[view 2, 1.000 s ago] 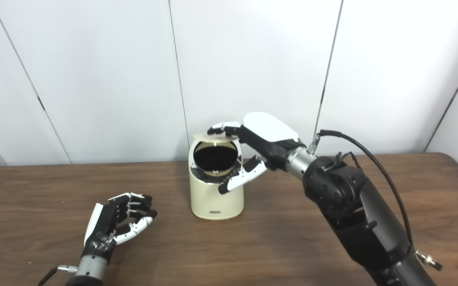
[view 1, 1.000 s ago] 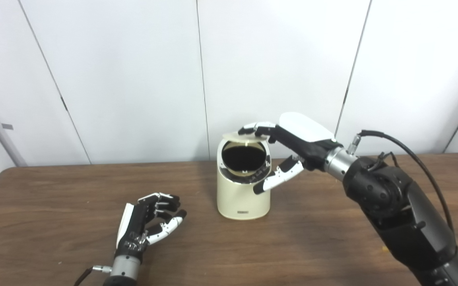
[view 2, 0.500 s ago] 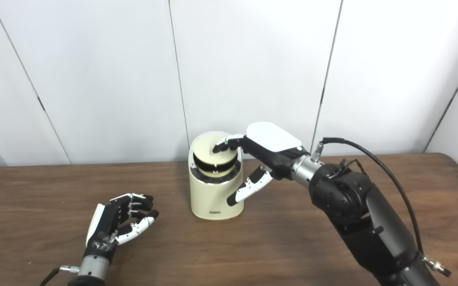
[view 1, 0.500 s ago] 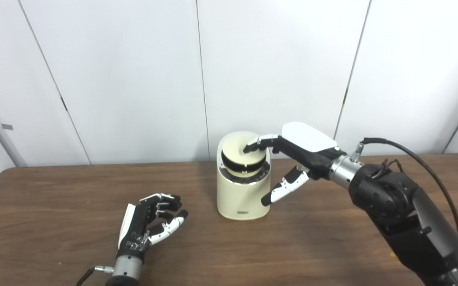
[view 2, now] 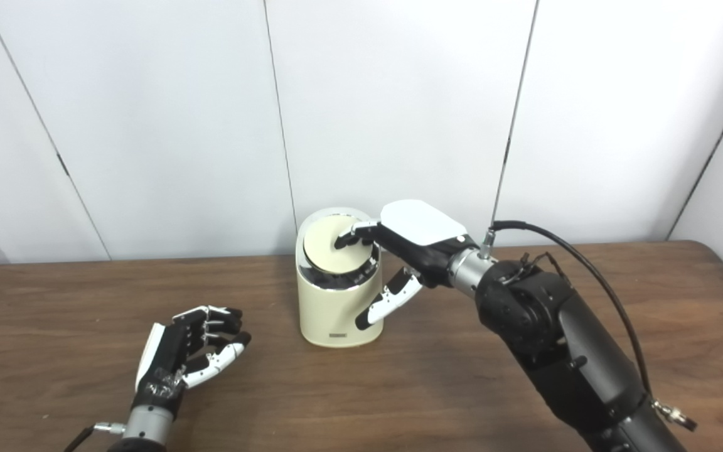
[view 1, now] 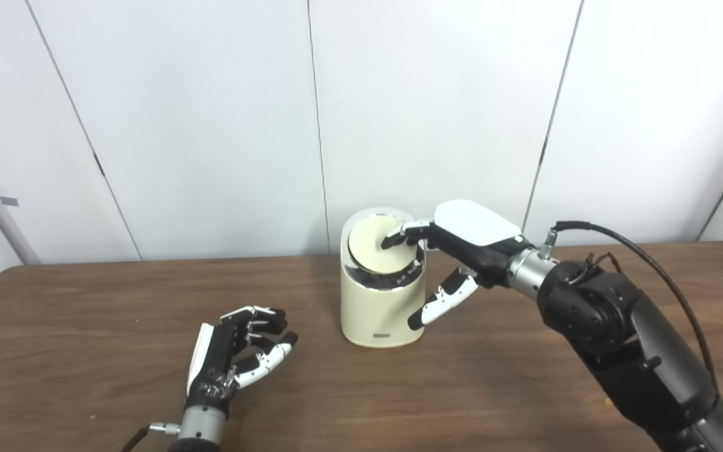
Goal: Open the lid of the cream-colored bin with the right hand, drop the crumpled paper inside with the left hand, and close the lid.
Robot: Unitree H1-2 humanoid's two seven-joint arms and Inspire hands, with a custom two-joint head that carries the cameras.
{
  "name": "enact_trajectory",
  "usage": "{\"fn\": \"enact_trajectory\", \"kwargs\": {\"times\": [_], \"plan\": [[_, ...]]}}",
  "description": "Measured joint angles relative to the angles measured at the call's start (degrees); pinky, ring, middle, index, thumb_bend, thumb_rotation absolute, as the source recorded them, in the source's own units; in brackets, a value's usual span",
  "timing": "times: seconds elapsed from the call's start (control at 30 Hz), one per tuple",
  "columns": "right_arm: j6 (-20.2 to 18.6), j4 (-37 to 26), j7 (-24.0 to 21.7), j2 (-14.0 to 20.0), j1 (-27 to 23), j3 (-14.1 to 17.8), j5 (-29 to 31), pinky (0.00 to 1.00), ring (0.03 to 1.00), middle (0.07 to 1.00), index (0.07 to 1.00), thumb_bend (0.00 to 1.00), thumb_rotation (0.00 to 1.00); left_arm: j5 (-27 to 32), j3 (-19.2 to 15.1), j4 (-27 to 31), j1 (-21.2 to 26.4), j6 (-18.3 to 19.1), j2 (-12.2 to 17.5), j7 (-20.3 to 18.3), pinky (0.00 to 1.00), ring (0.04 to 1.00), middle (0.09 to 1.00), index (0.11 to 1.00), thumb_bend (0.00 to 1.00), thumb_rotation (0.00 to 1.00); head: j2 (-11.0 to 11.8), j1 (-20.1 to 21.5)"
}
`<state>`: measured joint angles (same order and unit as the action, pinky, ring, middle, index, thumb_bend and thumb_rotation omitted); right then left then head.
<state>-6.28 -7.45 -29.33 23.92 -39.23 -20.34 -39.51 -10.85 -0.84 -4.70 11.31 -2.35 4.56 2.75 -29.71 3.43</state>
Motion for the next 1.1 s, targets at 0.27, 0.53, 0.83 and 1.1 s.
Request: {"fn": "enact_trajectory", "kwargs": {"times": [0.27, 0.53, 0.83, 1.1], "plan": [[1.54, -0.08, -1.35, 0.16, -0.26, -1.03, 0.09, 0.69, 0.816, 0.771, 0.760, 0.87, 0.42, 0.11, 0.05, 1.43, -0.36, 1.32, -0.72, -0.04, 0.51, 0.620, 0.694, 0.497, 0.51, 0.06, -0.97, -0.97], [12.38, -0.12, -1.26, 4.57, -2.66, -5.08, -1.65, 0.74, 0.815, 0.683, 0.667, 0.87, 0.41, 0.03, -0.10, 1.84, -0.36, 2.32, -0.77, -0.03, 0.50, 0.615, 0.696, 0.497, 0.51, 0.06, -1.84, -1.58], [22.88, 0.01, 0.94, 5.37, -3.65, -7.30, -6.64, 0.81, 0.797, 0.657, 0.627, 0.87, 0.38, 0.01, -0.08, 2.01, -0.36, 3.32, -0.79, -0.02, 0.49, 0.607, 0.692, 0.497, 0.51, 0.06, -2.46, -1.49], [27.42, 0.00, 3.08, 5.36, -3.46, -7.32, -10.72, 0.79, 0.787, 0.652, 0.623, 0.89, 0.34, -0.03, 0.10, 3.13, -0.36, 3.79, -1.10, -0.03, 0.48, 0.595, 0.688, 0.497, 0.51, 0.06, -2.81, -1.58]]}}
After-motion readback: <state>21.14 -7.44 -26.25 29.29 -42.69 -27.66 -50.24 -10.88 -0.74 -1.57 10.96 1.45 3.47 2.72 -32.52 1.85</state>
